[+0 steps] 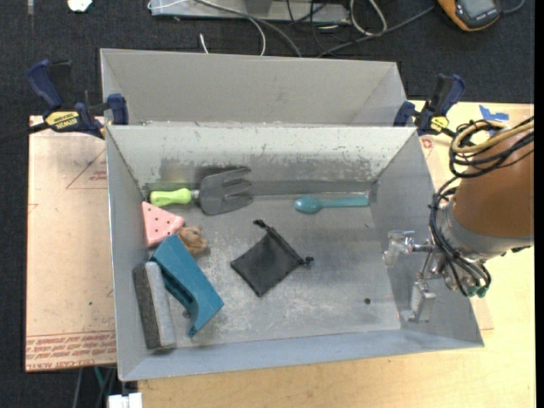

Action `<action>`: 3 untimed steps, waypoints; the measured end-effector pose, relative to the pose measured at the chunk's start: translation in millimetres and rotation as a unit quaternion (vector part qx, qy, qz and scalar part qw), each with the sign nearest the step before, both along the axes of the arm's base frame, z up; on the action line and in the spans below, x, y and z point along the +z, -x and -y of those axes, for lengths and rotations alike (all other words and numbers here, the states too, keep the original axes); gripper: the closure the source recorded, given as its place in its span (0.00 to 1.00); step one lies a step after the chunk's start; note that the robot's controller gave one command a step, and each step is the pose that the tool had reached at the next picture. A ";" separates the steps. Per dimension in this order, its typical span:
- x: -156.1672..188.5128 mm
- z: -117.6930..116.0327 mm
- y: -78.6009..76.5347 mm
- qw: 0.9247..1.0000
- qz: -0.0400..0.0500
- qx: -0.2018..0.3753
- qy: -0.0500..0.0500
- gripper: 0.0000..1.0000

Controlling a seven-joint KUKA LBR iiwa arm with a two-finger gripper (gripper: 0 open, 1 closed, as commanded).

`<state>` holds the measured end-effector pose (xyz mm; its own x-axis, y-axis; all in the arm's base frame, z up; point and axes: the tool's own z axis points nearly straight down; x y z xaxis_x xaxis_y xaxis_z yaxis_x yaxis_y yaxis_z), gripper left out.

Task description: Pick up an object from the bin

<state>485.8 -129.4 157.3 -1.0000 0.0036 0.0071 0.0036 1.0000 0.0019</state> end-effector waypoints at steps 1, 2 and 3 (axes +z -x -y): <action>4.3 -0.8 -1.9 1.000 0.004 0.002 0.001 0.00; -46.7 -48.0 -25.6 1.000 0.005 -0.029 0.000 0.00; -71.5 -68.9 -34.3 0.999 0.006 -0.052 0.001 0.00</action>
Offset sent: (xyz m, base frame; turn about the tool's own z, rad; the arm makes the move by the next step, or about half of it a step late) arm 0.0269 0.0544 -0.0542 0.0616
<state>520.1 -60.5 85.9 -0.9942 0.1072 -0.0060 0.1072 0.9942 -0.0004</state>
